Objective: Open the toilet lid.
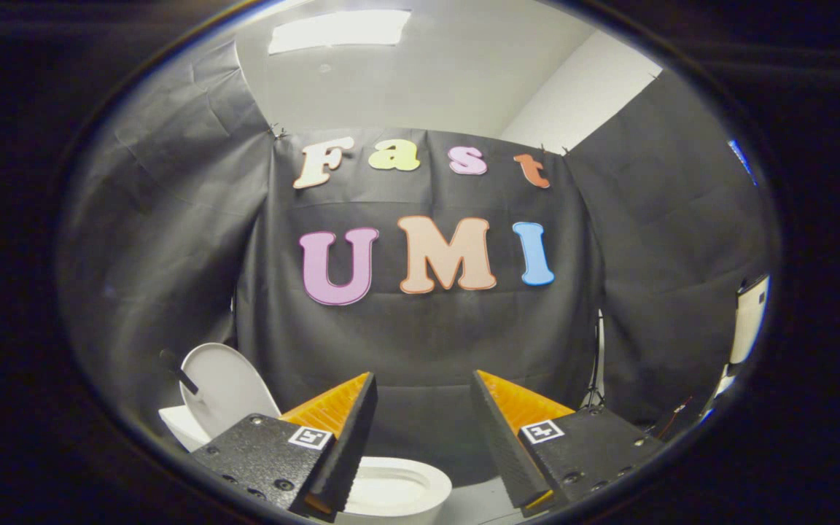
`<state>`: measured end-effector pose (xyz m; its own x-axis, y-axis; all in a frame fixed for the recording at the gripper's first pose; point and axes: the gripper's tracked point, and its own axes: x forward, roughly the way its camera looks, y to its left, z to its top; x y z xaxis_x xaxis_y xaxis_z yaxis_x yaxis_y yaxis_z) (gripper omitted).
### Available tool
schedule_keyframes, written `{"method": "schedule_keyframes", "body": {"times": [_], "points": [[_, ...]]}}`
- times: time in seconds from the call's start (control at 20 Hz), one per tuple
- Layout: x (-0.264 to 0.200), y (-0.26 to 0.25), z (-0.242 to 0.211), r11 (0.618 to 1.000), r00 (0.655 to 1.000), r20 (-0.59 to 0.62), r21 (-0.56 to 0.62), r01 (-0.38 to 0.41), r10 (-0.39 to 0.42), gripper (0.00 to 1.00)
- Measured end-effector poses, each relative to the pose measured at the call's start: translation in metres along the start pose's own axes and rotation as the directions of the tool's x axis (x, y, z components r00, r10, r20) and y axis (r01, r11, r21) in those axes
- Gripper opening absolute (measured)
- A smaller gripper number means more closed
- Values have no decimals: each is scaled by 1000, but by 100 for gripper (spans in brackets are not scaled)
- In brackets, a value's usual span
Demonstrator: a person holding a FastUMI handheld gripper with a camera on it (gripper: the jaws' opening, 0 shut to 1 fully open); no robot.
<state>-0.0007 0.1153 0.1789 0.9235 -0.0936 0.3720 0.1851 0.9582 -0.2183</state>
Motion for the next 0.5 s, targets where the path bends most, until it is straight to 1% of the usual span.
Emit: {"method": "schedule_keyframes", "body": {"times": [0.5], "points": [[-12, -8, -11, 1000, 1000, -5, 24, 10, -10, 79]]}}
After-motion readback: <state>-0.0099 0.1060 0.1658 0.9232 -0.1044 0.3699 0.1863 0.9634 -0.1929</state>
